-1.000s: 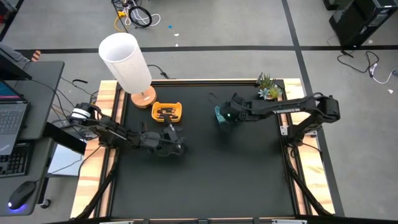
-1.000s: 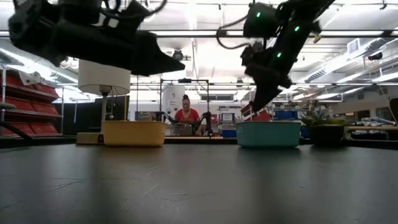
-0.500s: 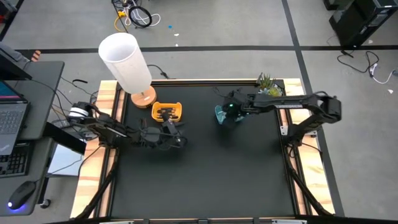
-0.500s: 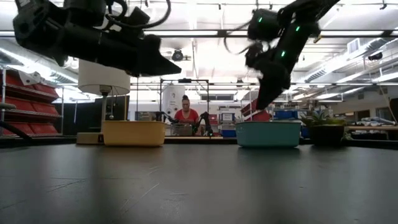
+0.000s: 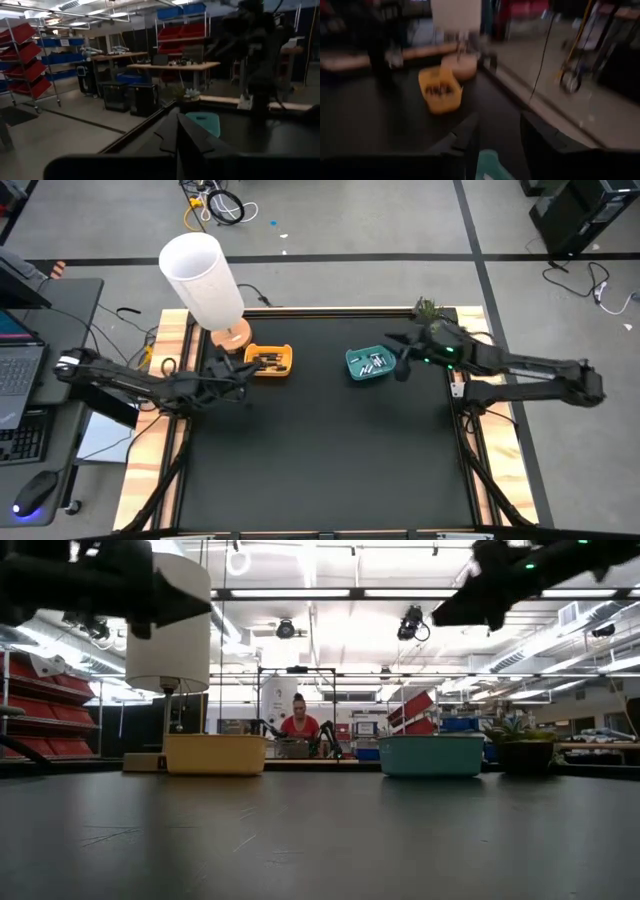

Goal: Sort batteries
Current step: Return to home position

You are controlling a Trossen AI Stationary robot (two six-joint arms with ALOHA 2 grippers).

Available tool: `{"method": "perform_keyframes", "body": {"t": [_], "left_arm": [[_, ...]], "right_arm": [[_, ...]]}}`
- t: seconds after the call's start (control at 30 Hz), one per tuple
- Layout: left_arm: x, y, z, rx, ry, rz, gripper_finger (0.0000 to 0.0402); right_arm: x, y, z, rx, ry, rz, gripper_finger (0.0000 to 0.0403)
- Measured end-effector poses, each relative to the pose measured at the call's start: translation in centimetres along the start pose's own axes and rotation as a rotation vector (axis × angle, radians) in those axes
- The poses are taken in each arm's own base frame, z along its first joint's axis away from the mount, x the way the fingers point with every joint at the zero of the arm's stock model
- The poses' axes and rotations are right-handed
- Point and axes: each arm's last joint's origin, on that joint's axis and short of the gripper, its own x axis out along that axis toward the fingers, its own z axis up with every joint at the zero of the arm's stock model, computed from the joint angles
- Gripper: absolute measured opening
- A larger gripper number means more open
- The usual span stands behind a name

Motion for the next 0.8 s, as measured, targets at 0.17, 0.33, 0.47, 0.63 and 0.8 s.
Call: {"method": "perform_keyframes", "body": {"t": [0.17, 0.33, 0.47, 0.63, 0.8], "left_arm": [[-1.7, 1.0, -1.1, 0.015, 0.004, -0.085, 0.0016], [-3.0, 1.7, -1.1, -0.032, -0.079, -0.196, 0.0016], [-3.5, 1.9, -1.2, -0.021, -0.069, -0.238, 0.0016], [-3.9, 2.0, -1.5, -0.009, -0.047, -0.315, 0.0017], [-4.3, 2.2, -1.8, -0.028, -0.023, -0.337, 0.0017]], "right_arm": [[-3.0, -0.7, -1.9, 0.041, -0.181, -0.037, 0.0125], [-5.4, -1.2, -3.1, 0.077, -0.302, -0.034, 0.0125], [-6.9, -1.5, -3.8, 0.09, -0.382, -0.033, 0.0125], [-7.9, -1.7, -5.0, 0.092, -0.446, -0.033, 0.0125], [-8.2, -1.8, -6.6, 0.117, -0.481, -0.027, 0.0125]]}}
